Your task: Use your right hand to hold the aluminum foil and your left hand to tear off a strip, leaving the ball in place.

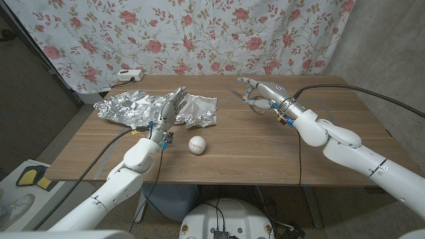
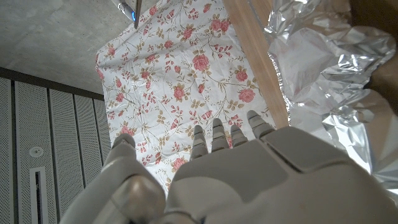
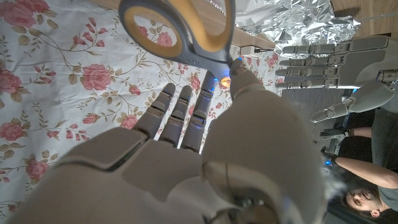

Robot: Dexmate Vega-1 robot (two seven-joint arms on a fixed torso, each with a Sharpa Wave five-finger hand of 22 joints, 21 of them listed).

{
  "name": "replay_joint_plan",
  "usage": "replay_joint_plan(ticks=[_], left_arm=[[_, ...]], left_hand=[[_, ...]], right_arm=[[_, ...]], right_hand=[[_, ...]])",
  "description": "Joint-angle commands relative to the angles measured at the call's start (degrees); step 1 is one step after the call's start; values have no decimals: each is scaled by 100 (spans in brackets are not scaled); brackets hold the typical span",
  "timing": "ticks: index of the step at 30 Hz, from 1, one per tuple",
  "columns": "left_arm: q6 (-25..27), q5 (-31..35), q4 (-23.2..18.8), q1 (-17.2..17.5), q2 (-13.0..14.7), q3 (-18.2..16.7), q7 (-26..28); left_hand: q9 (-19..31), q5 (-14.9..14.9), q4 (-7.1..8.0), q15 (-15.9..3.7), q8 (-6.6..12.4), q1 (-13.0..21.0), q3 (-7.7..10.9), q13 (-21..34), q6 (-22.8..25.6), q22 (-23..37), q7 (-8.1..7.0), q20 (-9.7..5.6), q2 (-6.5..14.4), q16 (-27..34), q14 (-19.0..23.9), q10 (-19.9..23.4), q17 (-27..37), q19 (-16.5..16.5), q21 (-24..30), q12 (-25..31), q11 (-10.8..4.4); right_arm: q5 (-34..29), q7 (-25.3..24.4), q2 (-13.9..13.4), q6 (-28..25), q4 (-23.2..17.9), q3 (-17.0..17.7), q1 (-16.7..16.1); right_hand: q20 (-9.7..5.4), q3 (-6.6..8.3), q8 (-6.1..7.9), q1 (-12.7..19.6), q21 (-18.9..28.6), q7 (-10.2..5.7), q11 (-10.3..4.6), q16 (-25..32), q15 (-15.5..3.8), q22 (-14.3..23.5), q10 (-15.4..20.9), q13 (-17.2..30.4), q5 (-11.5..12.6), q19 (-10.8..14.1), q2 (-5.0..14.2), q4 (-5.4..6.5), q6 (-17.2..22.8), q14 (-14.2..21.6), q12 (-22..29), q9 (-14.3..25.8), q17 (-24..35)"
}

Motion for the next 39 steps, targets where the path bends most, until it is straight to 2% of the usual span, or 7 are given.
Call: replay_joint_plan(ticks=[1,3,8,14,22,30,39], left_arm=[[-226,-22,-280,335,217,-196,-144],[-235,-23,-299,353,228,-212,-158],[-288,-25,-322,374,254,-271,-198],[-301,-72,-324,399,252,-317,-229],[-313,-128,-274,375,254,-314,-345],[-273,-154,-276,320,257,-268,-440],[-210,-174,-347,312,280,-258,-458]], left_hand=[[23,3,-13,1,13,-10,15,30,38,24,27,13,44,23,-22,53,14,-65,-13,31,20],[23,4,-14,-7,19,-10,16,30,53,23,22,11,50,24,-22,96,14,-66,-12,45,-146],[22,4,-18,-11,22,-9,16,30,67,23,25,3,54,26,-24,158,13,-64,-11,61,-322],[22,4,-19,-29,26,-9,16,29,82,23,40,-7,55,23,-37,140,13,-65,-11,50,-321],[26,3,-22,-33,123,-16,11,31,384,23,95,-14,59,18,-76,197,13,-85,-17,60,-91],[19,3,-22,-33,255,-24,8,30,898,23,-5,-17,70,21,-93,161,13,-102,-18,35,-217],[12,4,-25,-35,152,-23,8,28,748,23,9,-14,75,26,-86,156,12,-103,-16,27,-197]], right_arm=[[631,18,133,13,-404,299,-345],[780,56,147,62,-437,350,-370],[1051,104,199,148,-488,445,-426],[1415,258,290,221,-504,484,-433],[1814,422,418,278,-546,482,-424],[2408,518,573,549,-397,544,-454],[2706,707,583,673,-356,544,-410]], right_hand=[[21,-33,15,44,7,-1,-875,37,-1070,4,938,7,47,10,42,14,30,55,20,10,32],[25,-38,18,44,8,-1,-876,39,-1067,4,941,2,48,16,41,14,38,57,21,11,36],[34,-48,19,43,8,-3,-876,46,-1064,5,945,-10,52,22,42,18,48,63,19,12,46],[18,-58,16,47,8,4,-877,50,-1066,5,947,-22,55,30,40,18,50,65,18,13,55],[45,-75,-26,53,-7,-19,-876,44,-1061,6,938,-41,63,0,43,20,-38,41,12,14,69],[45,-85,-34,54,-12,-14,-874,42,-1059,7,918,-55,71,-13,59,29,-44,25,5,15,82],[52,-99,-40,50,-16,-16,-874,44,-1055,7,907,-69,76,-24,71,37,-47,16,1,16,96]])
